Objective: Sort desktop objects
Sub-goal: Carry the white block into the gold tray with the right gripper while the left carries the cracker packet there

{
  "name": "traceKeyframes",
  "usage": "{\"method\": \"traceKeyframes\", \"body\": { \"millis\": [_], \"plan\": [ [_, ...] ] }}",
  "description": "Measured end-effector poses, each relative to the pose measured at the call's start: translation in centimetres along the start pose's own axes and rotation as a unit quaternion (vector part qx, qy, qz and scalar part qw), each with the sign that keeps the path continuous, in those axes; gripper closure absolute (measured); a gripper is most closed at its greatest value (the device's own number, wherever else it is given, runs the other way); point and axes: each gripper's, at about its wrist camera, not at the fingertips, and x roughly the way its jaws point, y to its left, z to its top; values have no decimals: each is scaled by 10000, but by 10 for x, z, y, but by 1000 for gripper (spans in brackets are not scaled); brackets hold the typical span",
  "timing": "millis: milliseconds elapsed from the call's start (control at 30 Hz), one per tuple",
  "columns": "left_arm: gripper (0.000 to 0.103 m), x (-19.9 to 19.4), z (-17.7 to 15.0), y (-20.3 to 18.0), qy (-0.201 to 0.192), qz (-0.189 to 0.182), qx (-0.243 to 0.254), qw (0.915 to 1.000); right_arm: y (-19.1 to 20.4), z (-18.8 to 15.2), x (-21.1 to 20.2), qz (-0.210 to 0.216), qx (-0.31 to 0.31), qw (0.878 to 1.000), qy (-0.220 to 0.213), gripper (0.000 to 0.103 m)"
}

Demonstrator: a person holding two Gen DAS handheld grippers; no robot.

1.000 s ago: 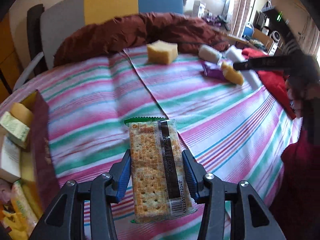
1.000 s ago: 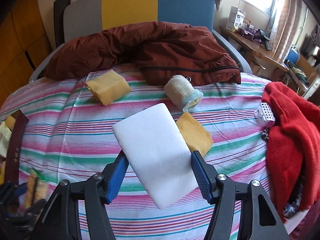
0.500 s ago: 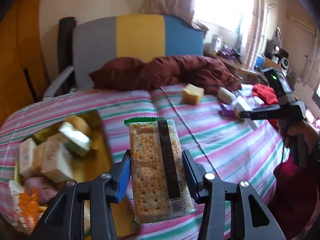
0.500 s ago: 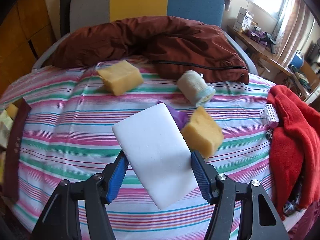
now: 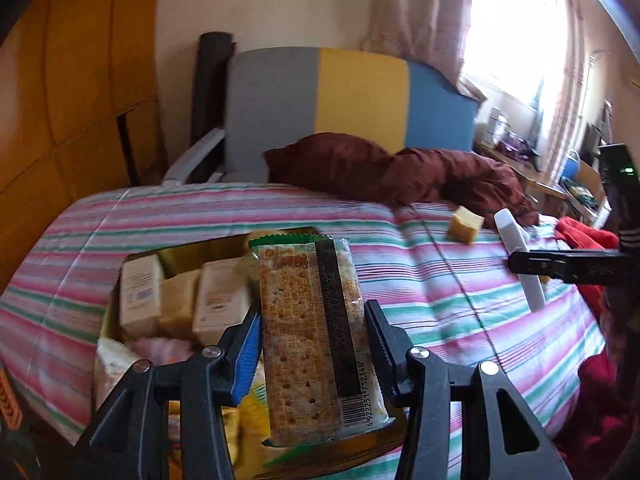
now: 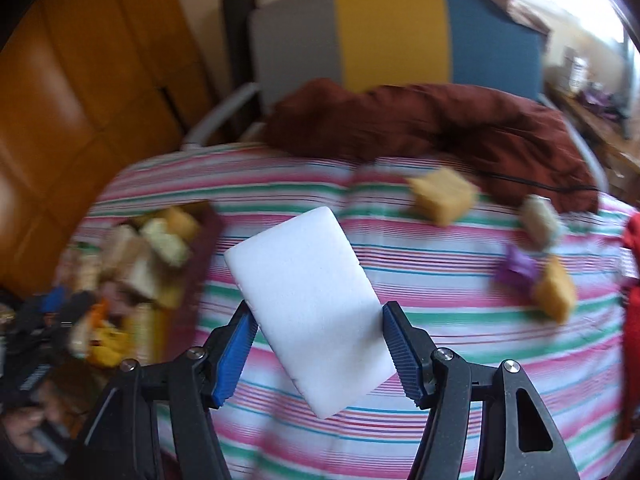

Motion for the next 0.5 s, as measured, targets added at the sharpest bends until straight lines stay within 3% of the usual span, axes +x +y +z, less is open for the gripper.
{"method": "traceKeyframes", "body": {
  "millis": [200, 500],
  "plan": [
    [54, 1, -10, 40, 63, 251, -368, 9990, 66, -1, 17, 895, -104, 9959, 87, 39],
    [54, 5, -17, 90, 114, 361, -894, 9953, 119, -11, 51, 1393, -84, 9892, 449, 39]
  ]
}}
